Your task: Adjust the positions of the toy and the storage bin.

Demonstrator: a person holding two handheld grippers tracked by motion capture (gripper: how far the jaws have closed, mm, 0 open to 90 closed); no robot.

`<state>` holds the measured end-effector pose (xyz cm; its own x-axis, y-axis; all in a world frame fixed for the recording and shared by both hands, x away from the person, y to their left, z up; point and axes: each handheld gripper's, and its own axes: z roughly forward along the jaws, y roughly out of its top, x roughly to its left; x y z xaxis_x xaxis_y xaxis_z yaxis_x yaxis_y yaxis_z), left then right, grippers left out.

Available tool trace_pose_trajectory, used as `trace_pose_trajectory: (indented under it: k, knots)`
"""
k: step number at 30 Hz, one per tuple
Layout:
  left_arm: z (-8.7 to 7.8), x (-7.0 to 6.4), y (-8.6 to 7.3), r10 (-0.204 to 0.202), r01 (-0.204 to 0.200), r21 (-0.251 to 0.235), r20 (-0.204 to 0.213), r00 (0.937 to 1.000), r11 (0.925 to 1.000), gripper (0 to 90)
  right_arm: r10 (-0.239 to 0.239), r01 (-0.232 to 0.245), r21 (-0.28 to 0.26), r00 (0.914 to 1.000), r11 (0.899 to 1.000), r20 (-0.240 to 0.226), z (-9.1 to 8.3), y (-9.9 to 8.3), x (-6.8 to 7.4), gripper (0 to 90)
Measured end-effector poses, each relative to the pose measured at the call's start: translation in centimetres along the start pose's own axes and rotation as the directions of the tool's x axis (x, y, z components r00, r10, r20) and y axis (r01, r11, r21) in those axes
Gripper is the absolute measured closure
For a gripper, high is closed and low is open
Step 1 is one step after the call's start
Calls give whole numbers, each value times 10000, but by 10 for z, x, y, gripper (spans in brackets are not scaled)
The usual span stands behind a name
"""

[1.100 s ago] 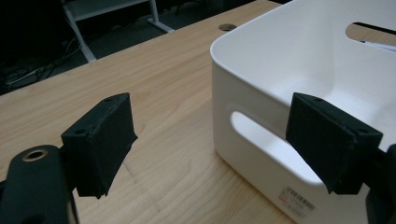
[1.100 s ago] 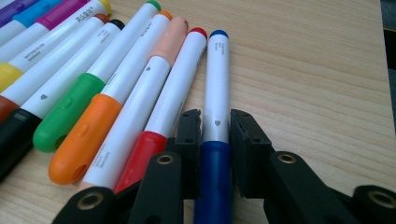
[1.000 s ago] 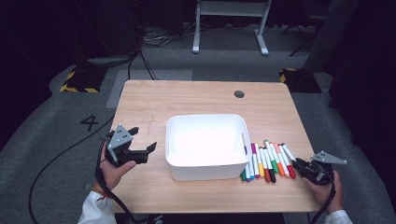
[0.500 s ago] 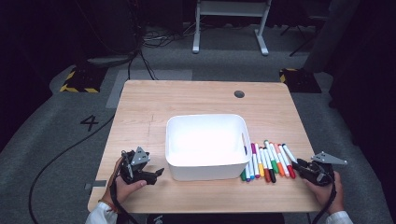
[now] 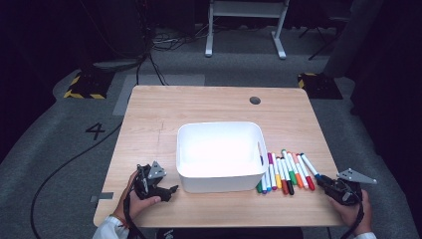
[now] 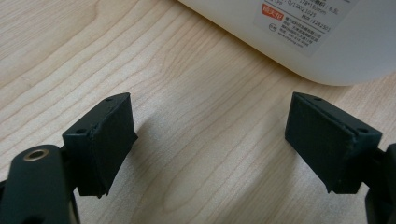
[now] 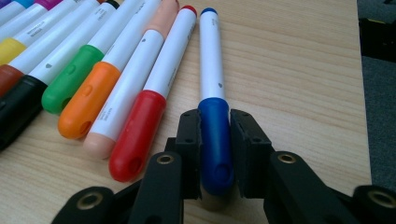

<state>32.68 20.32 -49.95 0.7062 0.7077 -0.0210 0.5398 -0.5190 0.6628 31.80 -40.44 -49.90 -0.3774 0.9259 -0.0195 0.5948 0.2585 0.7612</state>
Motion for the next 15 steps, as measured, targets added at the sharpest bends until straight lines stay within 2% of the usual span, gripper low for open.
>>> trace_pose_trajectory:
  k: [3, 6, 7, 10, 11, 13, 15]
  knots:
    - [1, 1, -1, -114, 115, -123, 72, 9999, 9999, 155, -115, 115, -50, 9999, 9999, -31, 2, 2, 0, 751]
    - [3, 2, -2, -4, 6, -239, 115, 9999, 9997, 138, -158, 159, -72, 9999, 9998, 48, 3, 2, -3, 752]
    - [3, 3, -1, 18, -14, -180, 215, 9998, 9998, 129, 5, -6, -163, 10000, 9999, -75, 3, 2, -4, 752]
    - [4, 4, 0, 68, -66, -138, 149, 9999, 9999, 110, 167, -171, -360, 9998, 9992, -123, 2, 3, -7, 752]
    - [5, 3, 1, -29, 31, -149, 185, 9998, 9999, 104, 405, -419, -506, 9988, 9978, -282, 2, 3, -11, 752]
    - [6, 4, 2, -24, 24, -95, 23, 10000, 10000, 95, 452, -469, -585, 9985, 9972, -300, 2, 4, -13, 752]
    - [8, 5, 4, 1, 0, -132, 94, 10000, 9999, 89, 440, -466, -729, 9984, 9963, -367, 2, 5, -14, 752]
